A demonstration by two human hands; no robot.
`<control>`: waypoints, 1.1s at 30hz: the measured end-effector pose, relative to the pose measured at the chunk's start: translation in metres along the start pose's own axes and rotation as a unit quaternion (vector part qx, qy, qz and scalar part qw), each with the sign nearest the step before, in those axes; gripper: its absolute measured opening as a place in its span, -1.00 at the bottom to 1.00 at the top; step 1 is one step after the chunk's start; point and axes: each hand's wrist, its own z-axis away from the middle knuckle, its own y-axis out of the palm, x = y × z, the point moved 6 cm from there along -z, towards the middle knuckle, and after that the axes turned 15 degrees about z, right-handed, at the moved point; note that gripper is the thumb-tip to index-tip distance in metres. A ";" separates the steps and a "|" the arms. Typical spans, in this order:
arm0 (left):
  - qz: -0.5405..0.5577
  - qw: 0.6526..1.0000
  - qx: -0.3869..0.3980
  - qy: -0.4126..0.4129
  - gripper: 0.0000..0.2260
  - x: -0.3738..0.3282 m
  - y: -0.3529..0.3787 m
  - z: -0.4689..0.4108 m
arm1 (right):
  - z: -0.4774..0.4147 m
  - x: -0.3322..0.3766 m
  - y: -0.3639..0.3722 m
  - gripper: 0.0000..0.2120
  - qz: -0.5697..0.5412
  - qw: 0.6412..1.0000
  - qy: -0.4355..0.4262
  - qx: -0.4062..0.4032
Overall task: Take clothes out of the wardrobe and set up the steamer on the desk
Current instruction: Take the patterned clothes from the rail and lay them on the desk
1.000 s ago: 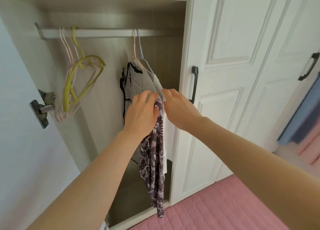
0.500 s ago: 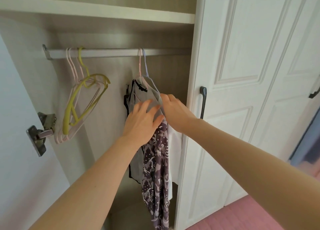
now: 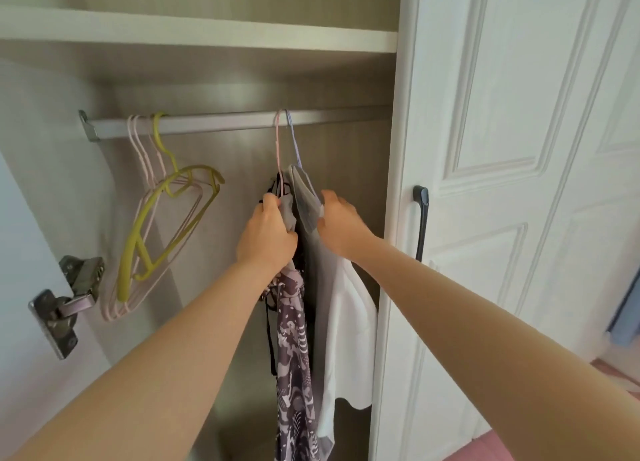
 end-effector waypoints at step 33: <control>0.554 0.793 -0.024 -0.252 -0.90 -0.003 -0.018 0.008 | 0.028 0.023 -0.040 -0.66 -0.368 0.922 0.121 -0.021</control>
